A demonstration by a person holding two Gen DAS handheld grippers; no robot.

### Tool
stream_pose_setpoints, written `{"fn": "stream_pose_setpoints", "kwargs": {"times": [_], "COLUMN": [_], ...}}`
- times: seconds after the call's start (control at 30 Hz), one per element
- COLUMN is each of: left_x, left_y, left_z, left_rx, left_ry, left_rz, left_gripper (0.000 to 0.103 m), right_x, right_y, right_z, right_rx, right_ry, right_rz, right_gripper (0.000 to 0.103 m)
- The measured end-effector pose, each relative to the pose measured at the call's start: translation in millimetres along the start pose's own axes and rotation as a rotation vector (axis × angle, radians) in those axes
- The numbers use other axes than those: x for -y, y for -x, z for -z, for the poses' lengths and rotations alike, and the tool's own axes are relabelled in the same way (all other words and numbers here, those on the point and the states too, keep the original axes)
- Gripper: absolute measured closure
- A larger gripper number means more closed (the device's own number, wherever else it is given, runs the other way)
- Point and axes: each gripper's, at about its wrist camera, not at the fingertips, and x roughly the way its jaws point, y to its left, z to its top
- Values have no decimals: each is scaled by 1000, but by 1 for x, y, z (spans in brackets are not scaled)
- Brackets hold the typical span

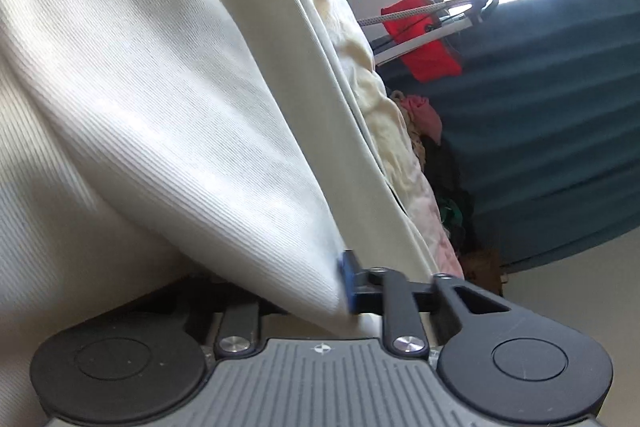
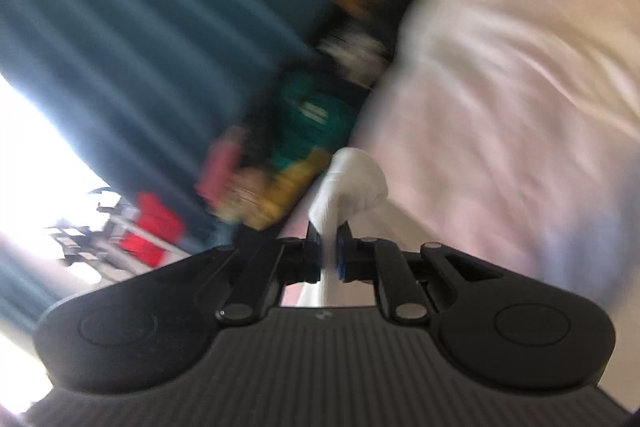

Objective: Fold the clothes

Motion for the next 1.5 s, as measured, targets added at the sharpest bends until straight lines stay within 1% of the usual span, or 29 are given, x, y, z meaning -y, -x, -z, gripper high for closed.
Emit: {"fn": "stream_pose_setpoints", "kwargs": {"times": [0.07,0.13,0.2,0.23,0.27,0.33,0.47,0.5,0.53,0.57,0.63,0.7,0.8,0.83,0.9,0.93,0.97,1.0,1.07,1.1,1.13,1.17,1.2,1.23,1.27,1.3,1.37,1.5], "left_x": [0,1,5,7,8,10,15,18,22,26,31,35,41,44,48,50,53,56,60,62,64,66,69,72,76,80,87,102], "left_y": [2,4,7,7,7,5,1,1,1,1,5,7,17,18,28,31,30,30,36,41,46,52,56,61,65,70,84,114], "left_z": [-2,-3,-4,-4,-4,-3,2,4,6,9,13,17,25,27,34,38,42,46,53,57,61,64,68,71,75,78,84,99], "left_rx": [8,14,21,23,22,18,11,16,26,35,48,55,61,61,63,63,63,63,63,62,61,61,62,63,65,68,79,110], "left_ry": [4,-2,-22,-36,-50,-88,-182,-213,-249,-281,-329,-339,-361,-379,-448,-481,-511,-538,-568,-579,-591,-604,-620,-642,-662,-679,-705,-765], "left_rz": [29,55,68,62,51,24,-33,-46,-62,-77,-98,-103,-116,-126,-158,-174,-191,-208,-229,-237,-245,-252,-260,-270,-279,-285,-284,-281], "left_gripper": [92,93,93,94,94,95,95,95,95,95,95,95,96,95,93,92,89,86,76,73,63,54,50,44,38,35,26,19], "right_x": [-37,-51,-39,-33,-16,28,137,160,177,187,187,180,163,161,160,164,170,169,159,151,144,139,133,125,118,109,93,73], "right_y": [16,35,53,62,64,62,41,37,36,41,43,49,65,64,59,52,45,44,50,56,60,64,74,86,97,109,131,182], "right_z": [-10,-15,-12,-10,-5,10,48,56,63,71,72,67,64,64,68,67,67,69,72,76,76,80,84,88,92,95,102,115], "right_rx": [80,146,190,212,214,179,35,2,-15,-14,-11,32,64,57,35,16,-14,-40,-59,-68,-83,-90,-80,-65,-49,-43,-41,-69], "right_ry": [45,70,107,125,136,140,77,51,32,32,57,70,148,189,261,265,259,256,288,316,341,360,380,409,439,485,563,597], "right_rz": [-100,-164,-172,-175,-141,-54,164,203,214,207,203,169,152,165,194,200,212,230,255,263,269,278,278,261,244,219,166,65], "right_gripper": [93,93,93,93,93,93,93,93,93,93,93,93,93,93,93,93,93,89,88,86,81,73,49,26,16,15,16,16]}}
